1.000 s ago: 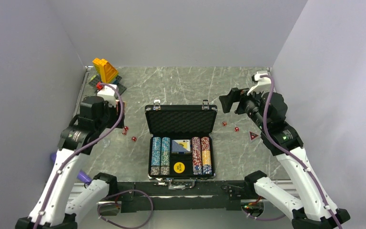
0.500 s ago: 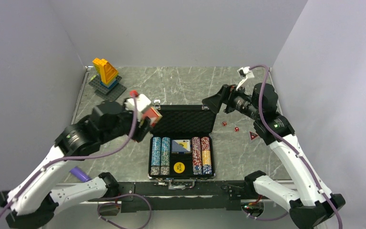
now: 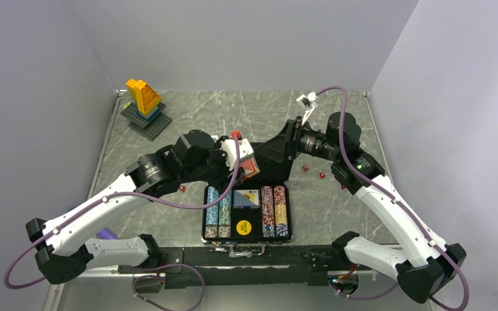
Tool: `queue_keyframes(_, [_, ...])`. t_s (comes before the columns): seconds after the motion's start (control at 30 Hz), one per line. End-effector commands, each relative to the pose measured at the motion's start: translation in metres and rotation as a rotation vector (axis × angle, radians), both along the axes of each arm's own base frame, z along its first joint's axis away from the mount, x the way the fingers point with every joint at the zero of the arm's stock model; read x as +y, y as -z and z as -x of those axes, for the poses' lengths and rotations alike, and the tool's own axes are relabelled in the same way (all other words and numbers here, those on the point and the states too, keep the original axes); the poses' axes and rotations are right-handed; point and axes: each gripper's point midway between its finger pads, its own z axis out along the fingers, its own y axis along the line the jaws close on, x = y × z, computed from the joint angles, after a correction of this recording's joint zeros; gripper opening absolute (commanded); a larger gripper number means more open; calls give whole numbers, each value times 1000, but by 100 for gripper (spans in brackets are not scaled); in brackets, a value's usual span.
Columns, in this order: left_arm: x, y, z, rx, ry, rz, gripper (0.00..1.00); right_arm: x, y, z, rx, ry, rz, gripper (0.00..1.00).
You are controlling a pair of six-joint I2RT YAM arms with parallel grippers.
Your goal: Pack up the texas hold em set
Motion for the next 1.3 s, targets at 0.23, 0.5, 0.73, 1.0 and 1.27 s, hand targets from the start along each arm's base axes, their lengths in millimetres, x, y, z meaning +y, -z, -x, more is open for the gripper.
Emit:
queue_keyframes(0.23, [-22,-44,-7,-136,60,155,0,26,19,23,74,-117,16,78])
queue_keyframes(0.5, [-23,-36,-8,-130,56,143,0,48,28,29,107,-176,8,62])
queue_keyframes(0.73, [-22,-29,-8,-130,64,128,0,41,40,19,115,-86,52,47])
queue_keyframes(1.0, [-22,-25,-6,-130,76,121,0,38,45,15,114,-58,70,18])
queue_keyframes(1.27, [-4,-9,-11,-117,-2,67,99,21,56,3,116,91,73,0])
